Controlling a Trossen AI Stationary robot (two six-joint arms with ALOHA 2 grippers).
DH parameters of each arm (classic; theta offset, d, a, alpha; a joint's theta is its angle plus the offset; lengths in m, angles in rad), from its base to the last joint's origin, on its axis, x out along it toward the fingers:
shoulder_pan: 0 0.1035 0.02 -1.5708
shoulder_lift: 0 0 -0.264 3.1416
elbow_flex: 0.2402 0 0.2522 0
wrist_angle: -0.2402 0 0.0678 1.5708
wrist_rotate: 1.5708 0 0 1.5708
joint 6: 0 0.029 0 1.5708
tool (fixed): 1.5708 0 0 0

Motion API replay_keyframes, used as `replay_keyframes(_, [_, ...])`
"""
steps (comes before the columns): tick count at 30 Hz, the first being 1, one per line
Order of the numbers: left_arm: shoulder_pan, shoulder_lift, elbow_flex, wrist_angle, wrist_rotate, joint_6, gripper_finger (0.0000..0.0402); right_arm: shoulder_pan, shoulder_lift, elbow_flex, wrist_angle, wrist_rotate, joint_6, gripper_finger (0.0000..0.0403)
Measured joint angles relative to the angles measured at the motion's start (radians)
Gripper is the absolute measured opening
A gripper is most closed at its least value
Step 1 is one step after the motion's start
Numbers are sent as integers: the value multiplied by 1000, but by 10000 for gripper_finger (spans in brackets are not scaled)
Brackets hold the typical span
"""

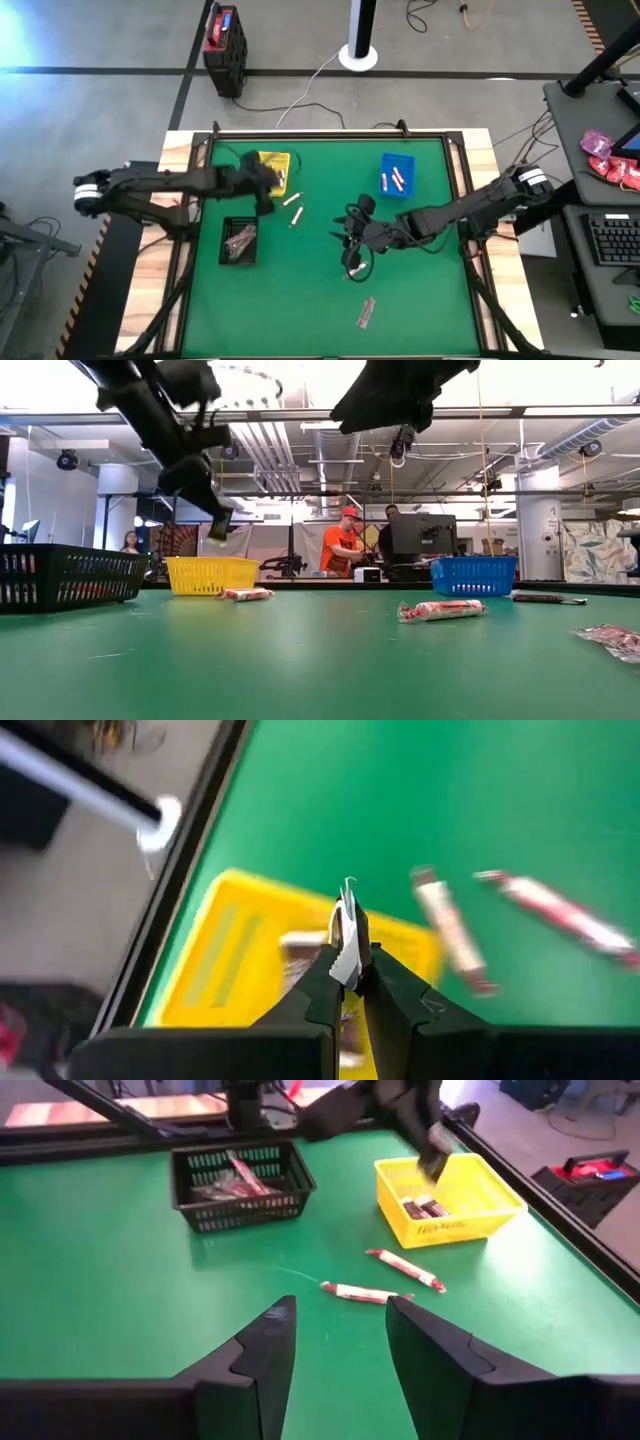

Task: Sort candy by brand, put in halloween buckets
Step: Put the brown chocolate into the yellow bin, then put the white candy stick into the blue bin

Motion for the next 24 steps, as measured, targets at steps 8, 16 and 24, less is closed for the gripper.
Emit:
replay_keyframes(8, [299, 50, 0, 11, 264, 46, 14, -11, 29, 0, -5, -2, 22, 151])
replay_keyframes(16, [315, 111, 0, 31, 246, 57, 108, -16, 38, 0, -16, -2, 30, 161])
replay_keyframes(24, [289, 77, 0, 34, 231, 32, 171, -23, 38, -8, -34, -5, 82, 163])
